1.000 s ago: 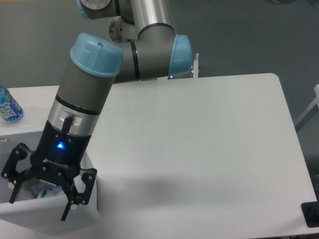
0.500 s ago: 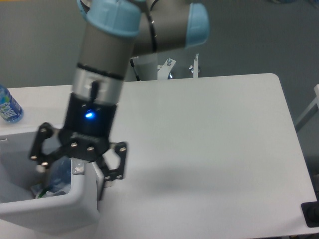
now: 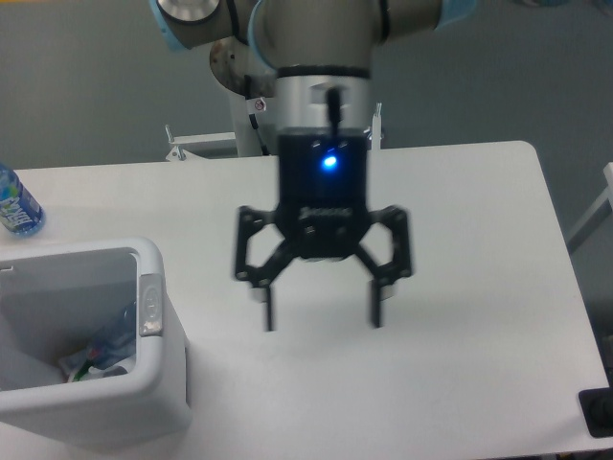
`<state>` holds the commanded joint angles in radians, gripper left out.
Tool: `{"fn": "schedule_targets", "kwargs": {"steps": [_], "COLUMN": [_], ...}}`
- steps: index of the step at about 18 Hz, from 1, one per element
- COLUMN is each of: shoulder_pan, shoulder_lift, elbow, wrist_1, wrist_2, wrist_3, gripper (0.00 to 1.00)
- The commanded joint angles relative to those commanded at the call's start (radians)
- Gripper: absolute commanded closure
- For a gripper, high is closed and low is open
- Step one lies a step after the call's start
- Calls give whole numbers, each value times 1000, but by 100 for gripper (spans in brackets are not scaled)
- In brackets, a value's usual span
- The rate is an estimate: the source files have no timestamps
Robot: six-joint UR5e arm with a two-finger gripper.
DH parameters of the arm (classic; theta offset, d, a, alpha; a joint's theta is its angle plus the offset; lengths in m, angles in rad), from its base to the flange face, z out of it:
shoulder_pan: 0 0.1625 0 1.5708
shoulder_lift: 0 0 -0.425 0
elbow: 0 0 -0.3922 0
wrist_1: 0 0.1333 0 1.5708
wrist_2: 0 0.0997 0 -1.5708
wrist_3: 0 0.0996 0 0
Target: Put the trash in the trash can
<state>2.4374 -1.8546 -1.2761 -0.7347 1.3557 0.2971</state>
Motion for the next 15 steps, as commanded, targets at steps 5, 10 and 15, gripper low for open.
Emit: {"fn": "schedule_targets", "kwargs": {"steps": [5,10,15], "shoulder_pan": [3,29,66], "shoulder_lift": [37,54,75], "elbow": [-64,-68,-86], "wrist_1": [-81,-236,-268], "wrist_2": [255,304,298], "wrist_3": [307,534,602], "gripper": [0,0,0]}}
